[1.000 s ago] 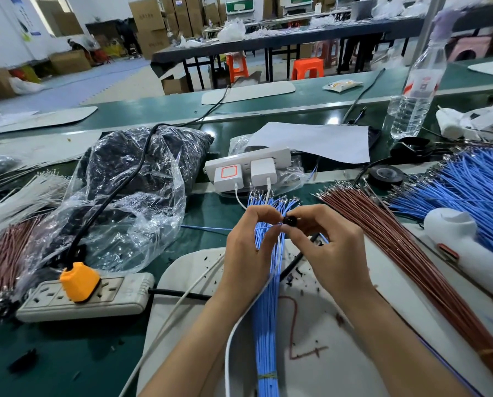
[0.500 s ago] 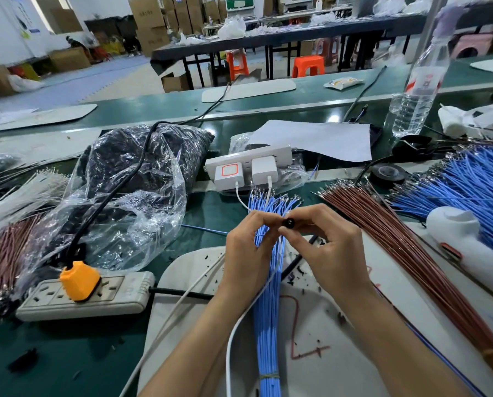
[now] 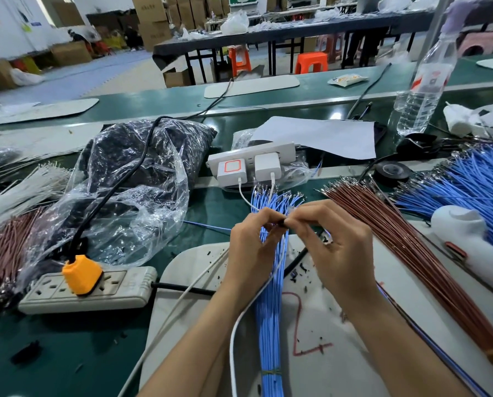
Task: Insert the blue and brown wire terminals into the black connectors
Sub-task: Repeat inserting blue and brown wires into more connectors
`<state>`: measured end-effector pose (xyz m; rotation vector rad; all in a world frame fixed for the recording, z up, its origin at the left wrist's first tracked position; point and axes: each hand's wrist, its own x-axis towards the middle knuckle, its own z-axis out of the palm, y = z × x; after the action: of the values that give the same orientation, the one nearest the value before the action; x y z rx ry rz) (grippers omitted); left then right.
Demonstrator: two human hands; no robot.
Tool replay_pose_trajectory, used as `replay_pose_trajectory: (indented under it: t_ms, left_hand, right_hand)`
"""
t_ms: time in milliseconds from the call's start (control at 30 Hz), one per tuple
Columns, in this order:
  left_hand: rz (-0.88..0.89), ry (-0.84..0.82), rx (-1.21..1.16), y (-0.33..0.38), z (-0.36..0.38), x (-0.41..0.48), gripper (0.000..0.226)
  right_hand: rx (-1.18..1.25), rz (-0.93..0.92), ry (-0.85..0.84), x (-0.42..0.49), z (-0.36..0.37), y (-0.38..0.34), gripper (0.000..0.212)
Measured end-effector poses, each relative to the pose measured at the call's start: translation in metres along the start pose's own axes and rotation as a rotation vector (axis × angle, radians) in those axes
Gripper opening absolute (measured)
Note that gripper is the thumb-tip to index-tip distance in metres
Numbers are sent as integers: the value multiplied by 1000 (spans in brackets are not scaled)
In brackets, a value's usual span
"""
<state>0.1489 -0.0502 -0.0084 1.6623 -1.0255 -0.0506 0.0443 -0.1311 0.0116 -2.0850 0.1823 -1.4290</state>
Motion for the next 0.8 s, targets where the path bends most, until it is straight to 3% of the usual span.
replay_pose_trajectory:
  t_ms: [200,300,400,500,800]
  left_hand:
    - [-21,-12,-211,-1,3,-3,10]
    - [32,-38,-280,1,5,-4,21]
    - [66,-66,-339,4,6,-5,27]
    - [29,-34,-350,2,5,-4,17]
    - [32,-22,-382,5,3,-4,28]
  right_hand:
    - [51,150,103,-3,5,0,4]
    - [63,217,148,-2,1,3,13]
    - [91,287,139,-1,0,1,13]
    - [199,388,121,0,-1,-2,15]
    - [319,411,53,7,-7,-9,12]
